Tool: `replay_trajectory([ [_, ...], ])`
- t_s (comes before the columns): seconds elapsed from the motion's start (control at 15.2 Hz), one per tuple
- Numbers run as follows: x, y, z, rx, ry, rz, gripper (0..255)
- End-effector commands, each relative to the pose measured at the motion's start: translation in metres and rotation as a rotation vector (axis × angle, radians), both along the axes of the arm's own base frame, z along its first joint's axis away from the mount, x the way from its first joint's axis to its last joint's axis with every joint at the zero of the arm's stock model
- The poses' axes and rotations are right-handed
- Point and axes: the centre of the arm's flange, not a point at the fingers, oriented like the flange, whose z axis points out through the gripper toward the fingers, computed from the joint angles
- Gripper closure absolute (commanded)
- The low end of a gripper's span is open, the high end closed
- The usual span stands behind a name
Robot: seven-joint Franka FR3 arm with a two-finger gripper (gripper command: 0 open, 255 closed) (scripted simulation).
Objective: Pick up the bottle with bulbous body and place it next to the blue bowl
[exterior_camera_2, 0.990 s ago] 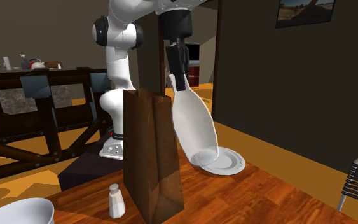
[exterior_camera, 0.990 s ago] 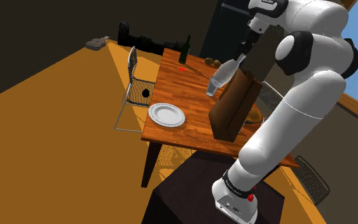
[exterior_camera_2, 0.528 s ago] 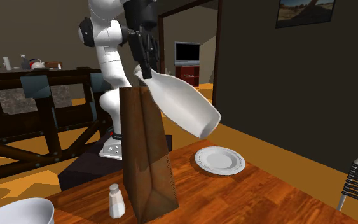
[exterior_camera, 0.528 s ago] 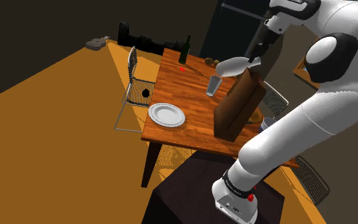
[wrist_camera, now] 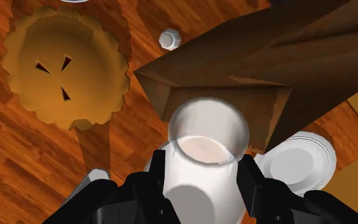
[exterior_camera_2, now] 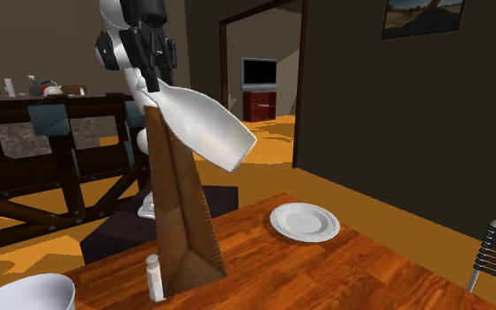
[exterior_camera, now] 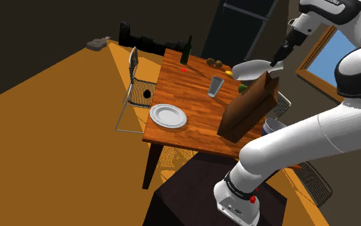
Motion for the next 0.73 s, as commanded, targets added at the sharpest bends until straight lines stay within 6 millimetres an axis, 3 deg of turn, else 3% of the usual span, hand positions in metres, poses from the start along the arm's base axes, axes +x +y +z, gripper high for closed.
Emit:
replay_trajectory([
  [0.0,-0.028,0.001,0.004,0.001,0.002,0.001,255],
  [0.66,-0.153,0.020,0.039,0.001,0.002,0.001,255],
])
